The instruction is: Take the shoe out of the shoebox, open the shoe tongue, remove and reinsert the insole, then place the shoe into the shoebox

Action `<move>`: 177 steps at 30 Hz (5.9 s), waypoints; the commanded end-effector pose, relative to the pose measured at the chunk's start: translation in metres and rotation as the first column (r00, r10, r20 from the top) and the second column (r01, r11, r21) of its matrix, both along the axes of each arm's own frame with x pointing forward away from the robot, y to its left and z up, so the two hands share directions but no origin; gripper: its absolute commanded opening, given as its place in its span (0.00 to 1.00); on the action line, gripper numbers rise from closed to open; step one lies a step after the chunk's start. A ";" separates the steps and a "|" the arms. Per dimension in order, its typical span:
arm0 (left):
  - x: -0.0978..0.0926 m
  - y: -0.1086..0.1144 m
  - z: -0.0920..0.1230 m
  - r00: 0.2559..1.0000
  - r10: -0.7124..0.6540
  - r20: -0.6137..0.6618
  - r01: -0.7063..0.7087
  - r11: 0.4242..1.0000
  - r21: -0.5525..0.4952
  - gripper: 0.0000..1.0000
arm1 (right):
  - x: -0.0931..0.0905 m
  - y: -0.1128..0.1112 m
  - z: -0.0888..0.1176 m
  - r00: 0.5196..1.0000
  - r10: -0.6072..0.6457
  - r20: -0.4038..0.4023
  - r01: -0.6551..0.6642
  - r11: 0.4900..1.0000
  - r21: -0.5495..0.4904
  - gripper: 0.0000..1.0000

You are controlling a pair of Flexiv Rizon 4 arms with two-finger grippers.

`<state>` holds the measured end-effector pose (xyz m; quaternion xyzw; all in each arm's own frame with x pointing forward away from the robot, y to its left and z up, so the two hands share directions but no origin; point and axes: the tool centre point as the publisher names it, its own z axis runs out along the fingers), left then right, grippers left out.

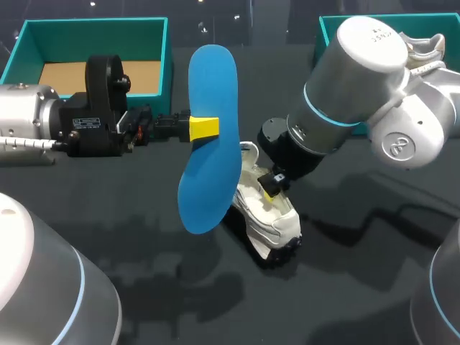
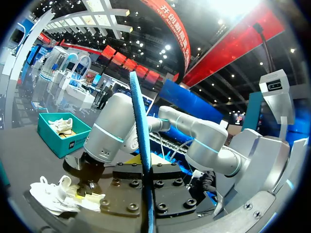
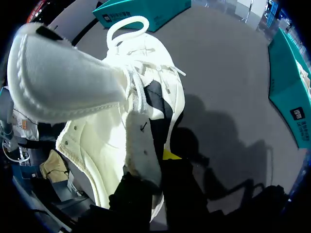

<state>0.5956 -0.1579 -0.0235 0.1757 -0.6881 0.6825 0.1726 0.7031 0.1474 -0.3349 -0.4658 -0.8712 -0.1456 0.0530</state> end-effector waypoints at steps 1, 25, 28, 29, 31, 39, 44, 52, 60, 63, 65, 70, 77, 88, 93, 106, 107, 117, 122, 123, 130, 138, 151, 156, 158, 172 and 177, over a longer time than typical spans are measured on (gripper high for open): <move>0.002 -0.002 -0.001 1.000 -0.002 0.000 0.002 1.000 -0.002 0.00 | -0.009 0.011 0.002 0.993 -0.116 0.036 0.116 0.993 -0.004 0.00; 0.002 -0.002 -0.001 1.000 -0.002 0.000 0.002 1.000 -0.002 0.00 | -0.009 0.011 -0.028 0.956 -0.292 -0.010 0.292 0.956 0.013 0.00; 0.002 -0.002 -0.001 1.000 -0.002 0.000 0.002 1.000 -0.002 0.00 | -0.010 0.010 -0.031 0.950 -0.312 -0.013 0.312 0.950 0.017 0.00; 0.002 -0.002 -0.001 1.000 -0.002 0.000 0.002 1.000 -0.002 0.00 | -0.010 0.010 -0.031 0.949 -0.315 -0.014 0.315 0.949 0.017 0.00; 0.002 -0.002 -0.001 1.000 -0.002 0.000 0.002 1.000 -0.002 0.00 | -0.010 0.009 -0.033 0.947 -0.321 -0.015 0.321 0.947 0.019 0.00; 0.002 -0.002 -0.001 1.000 -0.002 0.000 0.002 1.000 -0.002 0.00 | -0.010 0.006 -0.043 0.937 -0.347 -0.036 0.348 0.937 0.026 0.00; 0.002 -0.002 -0.001 1.000 -0.002 0.000 0.002 1.000 -0.002 0.00 | -0.009 0.004 -0.047 0.937 -0.348 -0.041 0.349 0.936 0.036 0.00; 0.002 -0.002 -0.001 1.000 -0.002 0.000 0.002 1.000 -0.002 0.00 | -0.007 0.002 -0.047 0.938 -0.343 -0.052 0.346 0.937 0.056 0.33; 0.002 -0.002 -0.001 1.000 -0.002 0.000 0.002 1.000 -0.002 0.00 | -0.004 0.001 -0.030 0.939 -0.337 -0.060 0.342 0.936 0.082 1.00; 0.002 -0.002 -0.001 1.000 -0.002 0.000 0.002 1.000 -0.002 0.00 | -0.005 -0.001 -0.019 0.938 -0.338 -0.074 0.344 0.933 0.105 1.00; 0.002 -0.002 -0.001 1.000 -0.002 0.000 0.002 1.000 -0.002 0.00 | -0.005 -0.003 -0.010 0.940 -0.330 -0.082 0.340 0.925 0.171 1.00; 0.002 -0.002 -0.001 1.000 -0.002 0.000 0.002 1.000 -0.002 0.00 | -0.006 -0.008 -0.002 0.946 -0.309 -0.101 0.325 0.916 0.233 1.00; 0.002 -0.002 -0.001 1.000 -0.002 0.000 0.002 1.000 -0.002 0.00 | -0.006 -0.008 -0.002 0.946 -0.309 -0.101 0.325 0.916 0.233 1.00; 0.007 -0.001 0.004 0.994 0.013 0.109 -0.007 0.999 -0.050 0.00 | -0.014 -0.021 0.054 0.960 -0.274 -0.066 0.276 0.872 0.403 1.00; 0.018 0.004 0.011 0.919 0.059 0.389 -0.004 0.990 -0.141 0.00 | -0.012 -0.028 0.078 0.969 -0.227 -0.101 0.247 0.847 0.470 1.00; 0.042 0.003 0.015 0.503 0.193 0.842 0.151 0.940 -0.306 0.00 | 0.003 -0.035 0.110 0.981 -0.101 -0.169 0.181 0.799 0.574 1.00; 0.042 0.003 0.015 0.503 0.193 0.842 0.151 0.940 -0.306 0.00 | 0.003 -0.035 0.110 0.981 -0.101 -0.169 0.181 0.799 0.574 1.00; 0.052 -0.002 0.002 0.281 0.210 0.936 0.190 0.944 -0.269 0.00 | 0.007 -0.036 0.130 0.966 -0.092 -0.241 0.231 0.725 0.649 1.00; 0.063 -0.007 -0.009 0.022 0.214 0.976 0.258 0.942 -0.213 0.00 | 0.010 -0.035 0.148 0.949 -0.040 -0.312 0.259 0.663 0.702 1.00; 0.065 -0.007 -0.011 -0.037 0.220 0.975 0.283 0.938 -0.201 0.00 | 0.012 -0.035 0.152 0.944 -0.034 -0.330 0.271 0.652 0.708 1.00; 0.070 -0.007 -0.017 -0.338 0.248 0.908 0.343 0.931 -0.126 0.00 | 0.015 -0.032 0.160 0.920 -0.023 -0.391 0.316 0.636 0.705 1.00; 0.071 -0.008 -0.022 -0.322 0.245 0.915 0.350 0.928 -0.126 0.00 | 0.015 -0.032 0.160 0.920 -0.023 -0.391 0.316 0.636 0.705 1.00; 0.098 -0.024 -0.073 -0.421 0.091 0.903 0.245 0.969 0.016 0.00 | 0.023 -0.031 0.186 0.910 -0.042 -0.411 0.366 0.545 0.755 1.00; 0.107 -0.030 -0.084 -0.406 0.056 0.912 0.219 0.975 0.038 0.00 | 0.026 -0.024 0.191 0.911 -0.037 -0.410 0.366 0.530 0.765 1.00; 0.111 -0.033 -0.088 -0.396 0.037 0.918 0.196 0.980 0.045 0.00 | 0.026 -0.024 0.191 0.911 -0.037 -0.410 0.366 0.530 0.765 1.00; 0.116 -0.039 -0.099 -0.428 -0.010 0.904 0.139 0.987 0.077 0.00 | 0.039 -0.016 0.191 0.905 -0.028 -0.425 0.374 0.529 0.762 1.00; 0.117 -0.046 -0.110 -0.440 -0.027 0.898 0.119 0.989 0.088 0.00 | 0.046 -0.006 0.193 0.906 -0.027 -0.422 0.373 0.520 0.768 1.00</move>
